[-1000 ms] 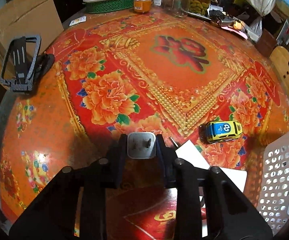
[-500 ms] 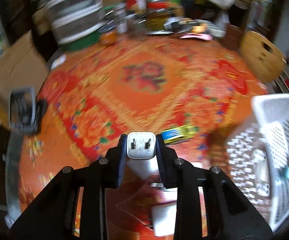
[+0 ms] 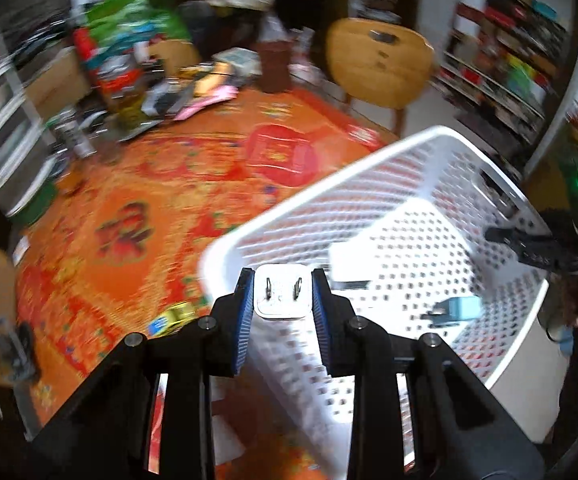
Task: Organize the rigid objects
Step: 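Carry the plug adapter into the basket and open the left gripper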
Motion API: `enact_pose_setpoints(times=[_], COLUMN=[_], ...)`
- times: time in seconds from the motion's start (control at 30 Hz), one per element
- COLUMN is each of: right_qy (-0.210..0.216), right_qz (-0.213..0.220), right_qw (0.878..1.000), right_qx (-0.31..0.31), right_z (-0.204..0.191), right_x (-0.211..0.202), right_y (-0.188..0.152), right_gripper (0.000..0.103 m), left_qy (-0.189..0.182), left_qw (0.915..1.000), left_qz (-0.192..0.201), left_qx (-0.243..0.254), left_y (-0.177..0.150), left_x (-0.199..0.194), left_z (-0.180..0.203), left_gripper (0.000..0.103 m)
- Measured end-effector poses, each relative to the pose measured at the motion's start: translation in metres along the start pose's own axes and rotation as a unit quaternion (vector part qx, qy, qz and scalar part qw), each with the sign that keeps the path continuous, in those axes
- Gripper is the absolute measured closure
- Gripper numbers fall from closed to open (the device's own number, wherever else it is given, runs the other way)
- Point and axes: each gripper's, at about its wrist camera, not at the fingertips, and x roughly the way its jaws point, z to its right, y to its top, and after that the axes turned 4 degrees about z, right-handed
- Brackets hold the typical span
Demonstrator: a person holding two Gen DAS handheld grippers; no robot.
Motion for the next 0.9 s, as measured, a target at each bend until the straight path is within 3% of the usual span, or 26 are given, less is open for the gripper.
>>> enact_pose_setpoints(times=[0.17,0.33,0.77,0.8,0.83,0.87,0.9], right_qy=[0.003,0.002,0.001,0.0,-0.001,-0.001,-0.001], right_qz=[-0.001,-0.001,-0.001,-0.002,-0.002,-0.002,-0.002], right_qw=[1.0,1.0,1.0,1.0,1.0,1.0,1.0], right_qx=[0.0,-0.001,-0.001,-0.001,-0.001,-0.001,-0.001], right_z=[-0.001,-0.001,-0.001,-0.001,-0.001,-0.001,-0.001], right_x=[0.0,0.0,0.001,0.001,0.001,0.001,0.001], right_y=[0.0,0.001,0.001,0.001,0.001,0.001,0.001], right_gripper=[0.079,0.079,0.079,0.079,0.079,0.079,0.079], left_qy=[-0.036,-0.029,-0.022,-0.02,-0.02,-0.017,-0.012], left_qw=[0.9982,0.9967,0.9959,0.9961,0.9965,0.9973,0.9977], left_qz=[-0.019,-0.049,-0.071,-0.068,-0.061,-0.047,-0.037], left_qx=[0.043,0.058,0.052,0.053,0.053,0.055,0.055], left_y=[0.004,0.002,-0.009,-0.009,-0.009,-0.009,-0.008], left_x=[0.022,0.045,0.071,0.069,0.066,0.061,0.057], left_z=[0.041,0.048,0.044,0.044,0.043,0.042,0.042], left_gripper=[0.077,0.077,0.074,0.062,0.041,0.03,0.013])
